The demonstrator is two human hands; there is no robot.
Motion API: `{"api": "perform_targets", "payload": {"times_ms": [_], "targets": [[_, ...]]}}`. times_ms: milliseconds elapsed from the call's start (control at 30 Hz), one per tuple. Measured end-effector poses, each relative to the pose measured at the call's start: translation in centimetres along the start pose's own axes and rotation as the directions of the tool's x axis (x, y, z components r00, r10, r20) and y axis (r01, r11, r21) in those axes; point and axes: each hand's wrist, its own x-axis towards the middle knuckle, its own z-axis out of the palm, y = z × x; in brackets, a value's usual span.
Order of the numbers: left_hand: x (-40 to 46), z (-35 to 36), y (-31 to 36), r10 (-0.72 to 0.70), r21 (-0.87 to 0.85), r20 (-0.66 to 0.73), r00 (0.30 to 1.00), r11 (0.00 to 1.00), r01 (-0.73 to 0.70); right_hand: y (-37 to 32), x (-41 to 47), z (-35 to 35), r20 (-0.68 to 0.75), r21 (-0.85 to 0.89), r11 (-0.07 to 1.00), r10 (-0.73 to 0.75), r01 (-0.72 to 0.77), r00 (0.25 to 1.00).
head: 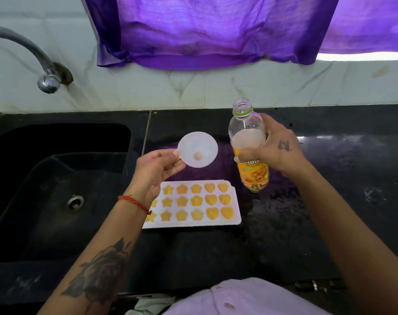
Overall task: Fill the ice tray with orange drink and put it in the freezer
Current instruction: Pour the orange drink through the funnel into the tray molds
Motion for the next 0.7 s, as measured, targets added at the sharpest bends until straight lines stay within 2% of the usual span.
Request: {"api": "perform_targets", "payload": {"times_ms": [200, 467, 600, 700], "targets": [[4.5, -1.4, -0.5, 0.143, 0.114, -0.07, 0.987, 0.984, -0.134, 0.8, 2.9, 3.6, -0.105, 0.204, 0.979, 0.05, -0.028, 0.993], [8.4, -2.8, -3.5, 0.252, 0.315, -0.128, 0.959, 0.928, -0.201, 2.4, 4.5, 7.2, -0.15, 0.256, 0.967, 0.061, -0.021, 0.987], [8.8, -3.9, -4.4, 0.264, 0.464, -0.099, 0.959, 0.865, -0.19, 2.9, 4.6, 7.5, -0.152, 0.264, 0.964, 0.059, -0.016, 0.987], [8.8, -4.5, -4.5, 0.248, 0.619, -0.068, 0.966, 0.77, -0.154, 3.2, 4.6, 7.5, -0.136, 0.279, 0.96, 0.07, -0.03, 0.988]]}}
